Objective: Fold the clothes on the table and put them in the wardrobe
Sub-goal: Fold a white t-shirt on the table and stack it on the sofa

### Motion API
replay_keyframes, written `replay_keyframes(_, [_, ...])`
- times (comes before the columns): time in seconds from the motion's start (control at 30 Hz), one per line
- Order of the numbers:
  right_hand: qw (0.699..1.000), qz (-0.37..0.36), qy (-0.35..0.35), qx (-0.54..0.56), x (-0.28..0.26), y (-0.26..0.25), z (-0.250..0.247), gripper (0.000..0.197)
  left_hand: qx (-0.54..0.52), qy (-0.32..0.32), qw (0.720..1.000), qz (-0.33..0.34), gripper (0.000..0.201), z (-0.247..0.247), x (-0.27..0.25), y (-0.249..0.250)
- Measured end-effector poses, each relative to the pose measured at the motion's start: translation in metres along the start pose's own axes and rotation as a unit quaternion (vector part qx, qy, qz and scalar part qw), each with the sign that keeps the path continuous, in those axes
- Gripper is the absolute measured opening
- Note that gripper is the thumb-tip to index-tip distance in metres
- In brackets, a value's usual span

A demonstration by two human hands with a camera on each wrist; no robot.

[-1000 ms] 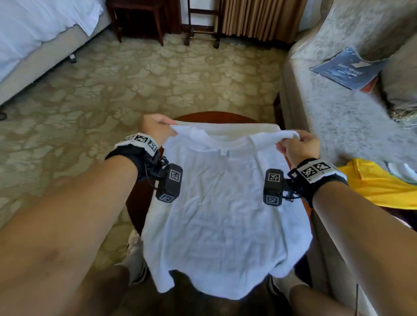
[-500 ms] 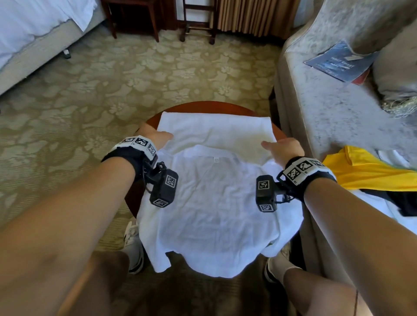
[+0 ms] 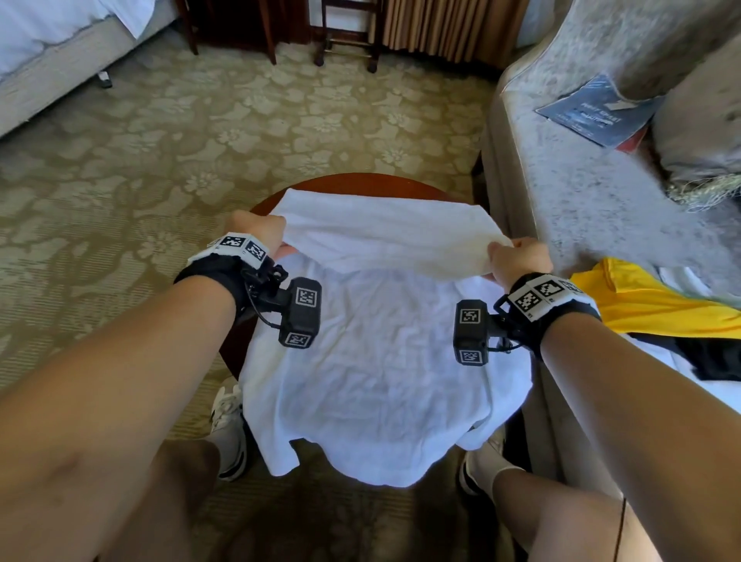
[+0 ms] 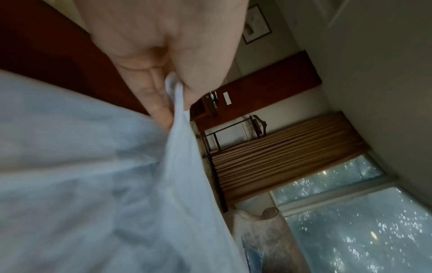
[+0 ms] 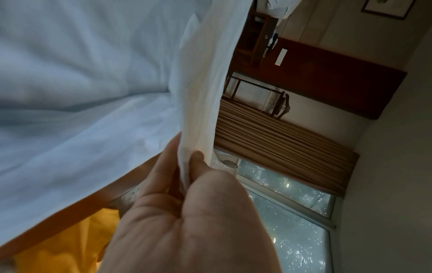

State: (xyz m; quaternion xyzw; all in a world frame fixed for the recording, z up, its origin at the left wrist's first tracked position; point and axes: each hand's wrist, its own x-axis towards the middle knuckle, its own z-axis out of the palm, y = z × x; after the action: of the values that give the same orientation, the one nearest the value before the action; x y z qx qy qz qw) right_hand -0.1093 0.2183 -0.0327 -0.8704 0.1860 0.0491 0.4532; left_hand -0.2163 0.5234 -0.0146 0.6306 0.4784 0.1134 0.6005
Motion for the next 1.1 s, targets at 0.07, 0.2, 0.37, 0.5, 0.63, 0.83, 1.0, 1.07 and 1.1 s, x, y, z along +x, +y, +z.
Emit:
replay_keyframes(0.07, [1.000, 0.019, -0.020, -0.003, -0.002, 0.001, -0.004, 0.012, 0.034, 0.019, 0.999, -0.010, 0.007, -0.005, -0.005, -0.005])
replay_keyframes(0.2, [0.992, 0.081, -0.088, -0.040, 0.003, 0.017, -0.006, 0.033, 0.156, -0.007, 0.988, -0.017, 0.013, -0.018, -0.010, -0.032])
replay_keyframes(0.37, [0.988, 0.081, -0.089, -0.100, 0.004, 0.033, -0.010, 0.050, 0.214, -0.025, 0.976, 0.020, 0.021, -0.032, -0.022, -0.038])
replay_keyframes(0.5, [0.980, 0.038, -0.094, -0.172, -0.036, 0.027, -0.014, 0.028, 0.293, -0.081, 0.952, 0.042, 0.032, -0.033, -0.048, -0.037])
replay_keyframes(0.63, [0.932, 0.002, -0.200, -0.301, -0.072, 0.032, -0.017, 0.040, 0.441, -0.121, 0.887, 0.070, 0.036, -0.025, -0.077, -0.048])
replay_keyframes(0.83, [0.928, -0.025, -0.146, -0.341, -0.070, 0.051, -0.013, 0.028, 0.529, -0.073, 0.835, 0.135, 0.025, -0.018, -0.083, -0.060])
replay_keyframes(1.0, [0.881, -0.026, -0.206, -0.425, -0.060, 0.062, -0.013, 0.014, 0.568, -0.080, 0.808, 0.138, 0.021, -0.025, -0.084, -0.063])
replay_keyframes(1.07, [0.877, -0.041, -0.172, -0.447, -0.079, 0.057, -0.021, 0.020, 0.570, -0.083, 0.805, 0.143, 0.019, -0.026, -0.089, -0.067])
replay_keyframes(1.1, [0.889, -0.028, -0.136, -0.436, -0.089, 0.058, -0.025, 0.023, 0.569, -0.083, 0.805, 0.147, 0.017, -0.027, -0.093, -0.070])
